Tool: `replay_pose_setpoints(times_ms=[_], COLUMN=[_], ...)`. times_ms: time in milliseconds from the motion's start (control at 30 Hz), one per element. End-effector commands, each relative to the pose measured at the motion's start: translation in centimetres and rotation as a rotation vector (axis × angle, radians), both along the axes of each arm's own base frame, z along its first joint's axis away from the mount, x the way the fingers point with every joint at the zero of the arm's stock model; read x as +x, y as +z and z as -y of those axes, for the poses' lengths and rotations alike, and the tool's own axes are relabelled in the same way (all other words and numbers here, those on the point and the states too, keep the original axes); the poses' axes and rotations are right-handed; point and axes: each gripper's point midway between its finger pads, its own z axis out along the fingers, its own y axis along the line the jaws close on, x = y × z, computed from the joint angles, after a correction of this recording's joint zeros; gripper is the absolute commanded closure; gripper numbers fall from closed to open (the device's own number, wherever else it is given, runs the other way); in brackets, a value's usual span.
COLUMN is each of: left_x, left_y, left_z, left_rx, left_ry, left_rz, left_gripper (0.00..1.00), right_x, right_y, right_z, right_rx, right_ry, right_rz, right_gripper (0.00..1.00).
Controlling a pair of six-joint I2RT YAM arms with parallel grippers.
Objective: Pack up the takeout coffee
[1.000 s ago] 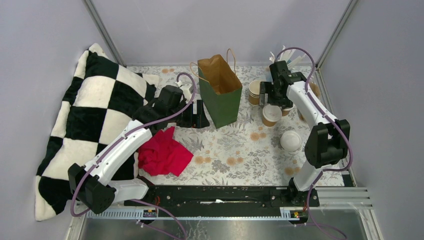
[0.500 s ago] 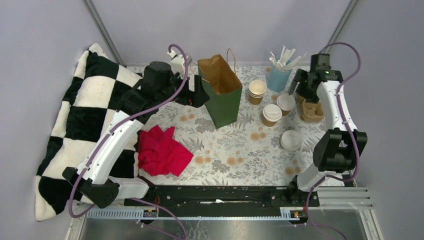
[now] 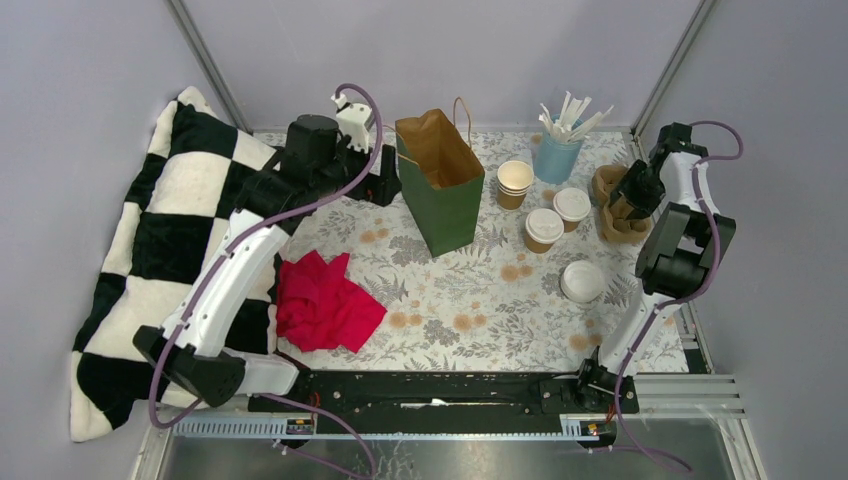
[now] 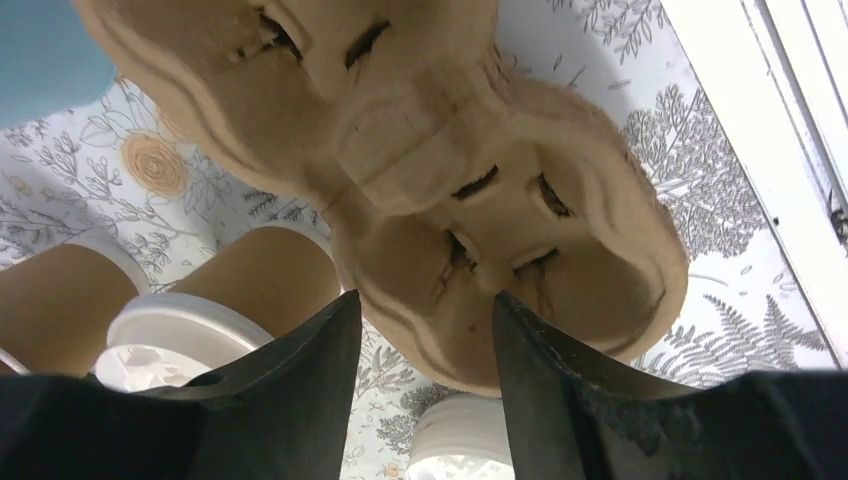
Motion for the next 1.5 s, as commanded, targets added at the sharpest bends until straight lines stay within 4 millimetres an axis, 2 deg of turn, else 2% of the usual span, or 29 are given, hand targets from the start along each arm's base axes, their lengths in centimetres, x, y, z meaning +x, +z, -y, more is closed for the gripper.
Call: replay_pose_setpoints(times_ms=[0, 133, 267, 400, 467, 633, 733, 800, 900, 1067, 1467], left_x=[3.2, 4.2, 4.3, 4.2, 4.1, 3.7, 3.6, 3.5, 3.4, 3.1, 3.0], left_y=[1.9, 2.3, 1.9, 1.8, 1.7, 1.6, 1.7, 1.7, 1.6, 1.5, 1.6], left_z=[-1.1, -1.1, -1.4, -1.2, -1.1, -0.6, -0.4, -0.3, -0.3, -0.4, -0.5], left_rx=[0.003, 0.022, 0.026, 0.022, 0.015, -0.009, -0.016, -0.02, -0.022, -0.02, -0.018], left_ry=[0.067, 0.075, 0.083, 0.072, 0.063, 0.041, 0.035, 0.033, 0.029, 0.028, 0.027], left_rz=[0.052, 0.068, 0.059, 0.058, 0.054, 0.04, 0.038, 0.036, 0.033, 0.033, 0.037], left_gripper=[0.04, 0.04, 0.04, 0.04, 0.04, 0.04, 0.04, 0.04, 0.04, 0.04, 0.04], right_x=[2.5, 3.3, 2.8, 2.1, 1.9, 2.1, 2.2, 2.4, 2.7, 3.0, 3.4], right_y=[3.2, 2.0, 0.9, 0.6, 0.6, 0.5, 0.4, 0.1, -0.2, -0.4, -0.3], right_z=[0.2, -0.4, -0.9, -0.9, -0.7, -0.6, -1.0, -1.3, -1.6, -1.3, -0.6], right_rx=[-0.003, 0.04, 0.061, 0.051, 0.037, 0.024, 0.021, 0.008, -0.015, -0.086, -0.183], right_ry=[0.055, 0.085, 0.096, 0.112, 0.118, 0.145, 0.151, 0.164, 0.173, 0.177, 0.166], right_rz=[0.095, 0.092, 0.079, 0.06, 0.061, 0.052, 0.048, 0.038, 0.018, -0.017, -0.051], right_gripper=[0.4, 0.39, 0.41, 0.58, 0.63, 0.63, 0.54, 0.53, 0.54, 0.64, 0.65])
